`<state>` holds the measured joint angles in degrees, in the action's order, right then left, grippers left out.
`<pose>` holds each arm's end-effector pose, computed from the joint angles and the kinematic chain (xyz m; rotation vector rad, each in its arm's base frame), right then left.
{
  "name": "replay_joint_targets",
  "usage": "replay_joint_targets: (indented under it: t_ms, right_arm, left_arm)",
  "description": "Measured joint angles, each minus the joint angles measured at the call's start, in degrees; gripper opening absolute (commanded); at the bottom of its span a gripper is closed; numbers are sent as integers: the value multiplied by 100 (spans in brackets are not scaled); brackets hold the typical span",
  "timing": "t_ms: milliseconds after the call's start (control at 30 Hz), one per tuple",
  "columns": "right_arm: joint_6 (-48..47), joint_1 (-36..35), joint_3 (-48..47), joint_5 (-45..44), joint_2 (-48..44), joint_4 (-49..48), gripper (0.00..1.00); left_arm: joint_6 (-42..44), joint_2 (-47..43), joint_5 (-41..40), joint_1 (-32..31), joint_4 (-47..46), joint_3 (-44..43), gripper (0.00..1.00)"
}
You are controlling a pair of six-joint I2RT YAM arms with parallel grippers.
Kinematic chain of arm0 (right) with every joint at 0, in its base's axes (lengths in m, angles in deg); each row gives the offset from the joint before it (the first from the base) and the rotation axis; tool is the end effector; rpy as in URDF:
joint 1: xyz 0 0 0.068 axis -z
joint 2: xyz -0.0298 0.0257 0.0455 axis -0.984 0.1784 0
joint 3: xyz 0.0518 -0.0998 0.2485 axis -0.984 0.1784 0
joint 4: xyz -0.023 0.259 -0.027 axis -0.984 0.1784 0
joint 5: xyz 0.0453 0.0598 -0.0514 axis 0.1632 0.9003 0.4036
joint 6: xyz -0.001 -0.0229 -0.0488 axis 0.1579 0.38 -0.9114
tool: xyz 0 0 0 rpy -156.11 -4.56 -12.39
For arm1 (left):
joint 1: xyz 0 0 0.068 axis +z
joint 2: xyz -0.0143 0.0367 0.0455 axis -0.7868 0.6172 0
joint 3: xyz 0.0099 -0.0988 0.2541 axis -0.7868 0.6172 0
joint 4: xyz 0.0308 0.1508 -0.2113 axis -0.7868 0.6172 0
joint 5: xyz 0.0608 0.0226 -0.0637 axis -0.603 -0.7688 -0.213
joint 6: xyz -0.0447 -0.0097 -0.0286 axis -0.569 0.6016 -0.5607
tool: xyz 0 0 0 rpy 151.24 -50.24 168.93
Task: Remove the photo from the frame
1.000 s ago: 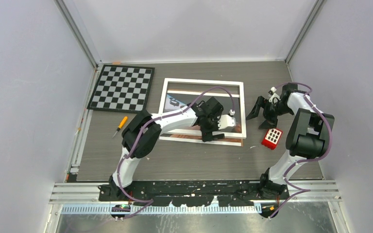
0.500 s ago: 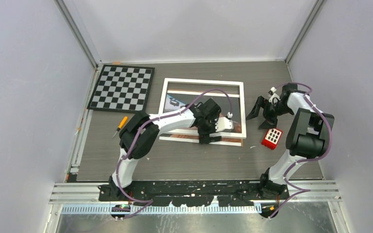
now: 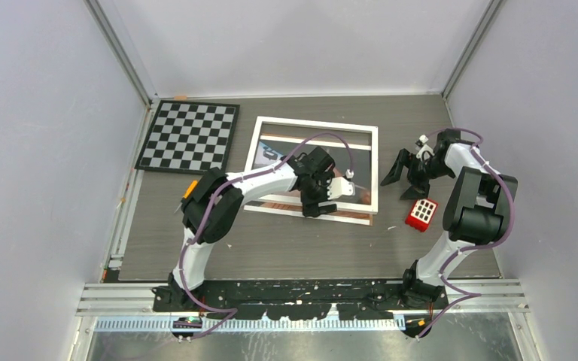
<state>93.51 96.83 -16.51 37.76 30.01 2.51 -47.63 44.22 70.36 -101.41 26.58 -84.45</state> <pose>0.3104 -0.0753 0.1854 0.4534 2.7973 0.8038 0.2752 -0.3369 0.1757 1.8804 1.9289 -0.4367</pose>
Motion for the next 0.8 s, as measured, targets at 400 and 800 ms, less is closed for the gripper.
replay_joint_targets:
  t_ms: [400,800]
  right_arm:
    - [22,0,0,20,35,-39,88]
    - [22,0,-2,24,109,-39,88]
  left_arm:
    - [293,0,68,31,57,0,65]
    - [603,0,-61,57,-13,0,50]
